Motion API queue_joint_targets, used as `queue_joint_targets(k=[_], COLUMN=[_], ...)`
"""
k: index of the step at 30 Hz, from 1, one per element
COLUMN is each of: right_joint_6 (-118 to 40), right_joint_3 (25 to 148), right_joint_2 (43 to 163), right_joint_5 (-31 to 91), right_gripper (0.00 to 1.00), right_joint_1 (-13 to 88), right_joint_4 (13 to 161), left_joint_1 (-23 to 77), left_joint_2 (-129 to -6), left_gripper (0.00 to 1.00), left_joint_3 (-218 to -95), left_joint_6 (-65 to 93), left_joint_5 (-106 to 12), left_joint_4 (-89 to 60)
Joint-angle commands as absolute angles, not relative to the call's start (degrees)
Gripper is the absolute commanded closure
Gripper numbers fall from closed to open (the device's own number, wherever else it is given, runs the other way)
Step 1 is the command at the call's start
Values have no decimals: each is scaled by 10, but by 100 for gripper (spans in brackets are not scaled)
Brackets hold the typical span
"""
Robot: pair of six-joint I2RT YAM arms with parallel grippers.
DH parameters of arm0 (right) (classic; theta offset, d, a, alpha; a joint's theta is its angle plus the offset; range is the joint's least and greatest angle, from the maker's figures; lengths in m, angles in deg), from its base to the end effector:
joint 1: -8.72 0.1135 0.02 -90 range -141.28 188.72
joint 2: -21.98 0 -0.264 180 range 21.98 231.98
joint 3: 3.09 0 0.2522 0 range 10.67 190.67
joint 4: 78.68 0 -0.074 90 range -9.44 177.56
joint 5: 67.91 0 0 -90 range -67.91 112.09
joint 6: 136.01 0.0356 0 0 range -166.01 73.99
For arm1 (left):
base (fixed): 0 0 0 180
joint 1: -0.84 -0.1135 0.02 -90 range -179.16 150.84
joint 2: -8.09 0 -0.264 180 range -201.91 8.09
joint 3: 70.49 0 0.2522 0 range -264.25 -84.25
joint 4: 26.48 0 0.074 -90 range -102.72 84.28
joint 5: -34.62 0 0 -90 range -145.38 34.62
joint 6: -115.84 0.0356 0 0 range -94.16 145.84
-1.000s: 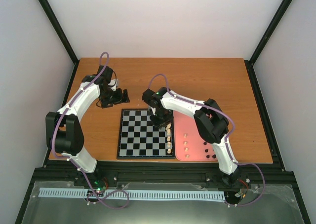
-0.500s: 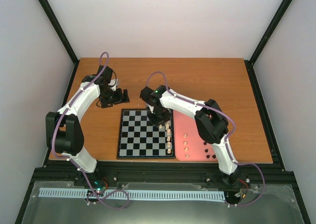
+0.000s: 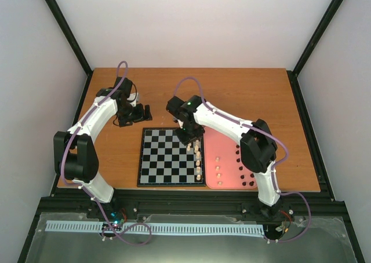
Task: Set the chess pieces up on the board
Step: Place the chess piece on the chessboard, then adjust the chess piece on the chessboard.
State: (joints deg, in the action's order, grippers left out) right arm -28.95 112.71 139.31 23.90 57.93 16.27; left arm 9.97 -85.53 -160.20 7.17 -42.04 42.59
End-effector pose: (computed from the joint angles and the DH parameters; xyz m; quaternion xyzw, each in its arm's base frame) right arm 0.2604 0.3035 0.2319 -0.2772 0.9602 0.0295 0.0164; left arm 0.3147 -0.0589 0.2559 -0.0646 0.9803 -0.1468 0.1151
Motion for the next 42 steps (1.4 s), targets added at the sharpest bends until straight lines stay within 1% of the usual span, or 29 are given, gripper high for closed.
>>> queue_joint_targets(k=[1, 3, 8, 24, 42], right_joint_6=[-281, -284, -300, -329, -334], right_joint_3=[1135, 1143, 1161, 1194, 1207], right_joint_2=[1376, 1382, 1411, 1473, 1507], right_joint_5=[235, 251, 271, 288, 244], right_gripper=[60, 63, 65, 65, 64], right_joint_1=[583, 584, 592, 595, 594], right_joint_4=[156, 160, 168, 171, 157], left_joint_1=[102, 102, 102, 102, 102], left_joint_2=[-853, -851, -846, -846, -854], left_gripper=[0, 0, 0, 0, 0], left_joint_3=[-1611, -1609, -1607, -1607, -1609], left_joint_6=[66, 66, 67, 68, 68], left_joint_5=[-416, -417, -418, -419, -416], left_joint_4=[420, 420, 420, 421, 420])
